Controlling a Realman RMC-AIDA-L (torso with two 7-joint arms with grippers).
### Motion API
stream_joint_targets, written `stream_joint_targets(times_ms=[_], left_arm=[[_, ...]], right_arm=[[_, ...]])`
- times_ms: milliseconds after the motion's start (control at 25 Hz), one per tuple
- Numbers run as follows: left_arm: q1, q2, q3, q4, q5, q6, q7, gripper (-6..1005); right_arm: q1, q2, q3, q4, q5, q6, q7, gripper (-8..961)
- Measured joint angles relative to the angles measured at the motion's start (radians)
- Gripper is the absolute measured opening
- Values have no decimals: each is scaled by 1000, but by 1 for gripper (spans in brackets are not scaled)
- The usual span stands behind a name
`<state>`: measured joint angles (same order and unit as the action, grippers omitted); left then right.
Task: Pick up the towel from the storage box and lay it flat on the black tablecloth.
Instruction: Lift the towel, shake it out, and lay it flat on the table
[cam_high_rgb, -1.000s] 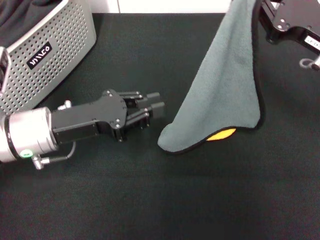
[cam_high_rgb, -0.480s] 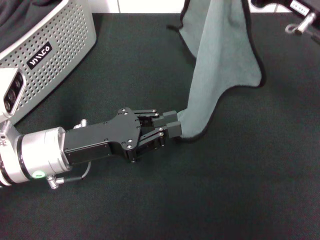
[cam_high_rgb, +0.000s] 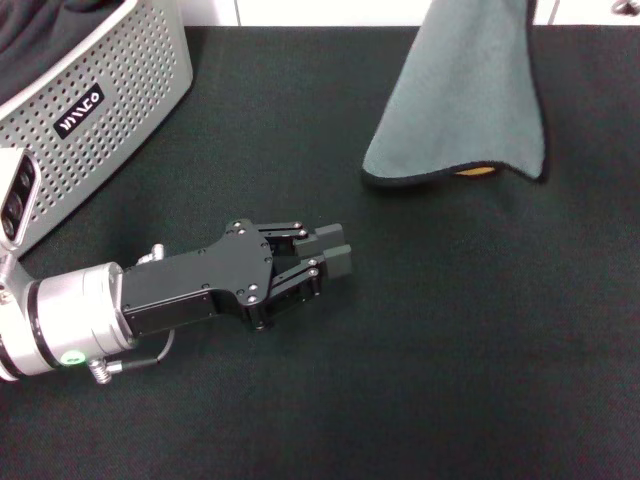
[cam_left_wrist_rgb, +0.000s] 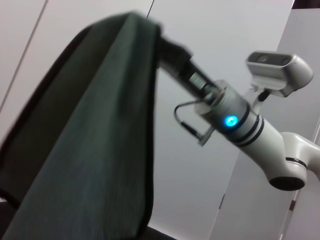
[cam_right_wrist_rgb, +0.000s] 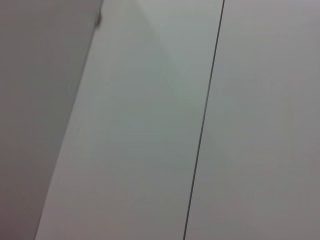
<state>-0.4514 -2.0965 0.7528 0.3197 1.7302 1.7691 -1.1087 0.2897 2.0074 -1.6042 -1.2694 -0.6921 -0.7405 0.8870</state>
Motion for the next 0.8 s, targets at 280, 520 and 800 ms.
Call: stream_joint_targets(times_ms=[280, 520, 800], left_arm=[[-6, 1, 0, 1, 0, -24, 4, 250], [2, 1, 0, 2, 0, -60, 7, 251], [3, 0, 5, -1, 0, -97, 13, 251]], right_arm=[[140, -2, -153, 17, -273, 318, 175, 38], [282, -4, -269, 130, -407, 408, 314, 40], [248, 3, -256, 127, -412, 270, 342, 42]])
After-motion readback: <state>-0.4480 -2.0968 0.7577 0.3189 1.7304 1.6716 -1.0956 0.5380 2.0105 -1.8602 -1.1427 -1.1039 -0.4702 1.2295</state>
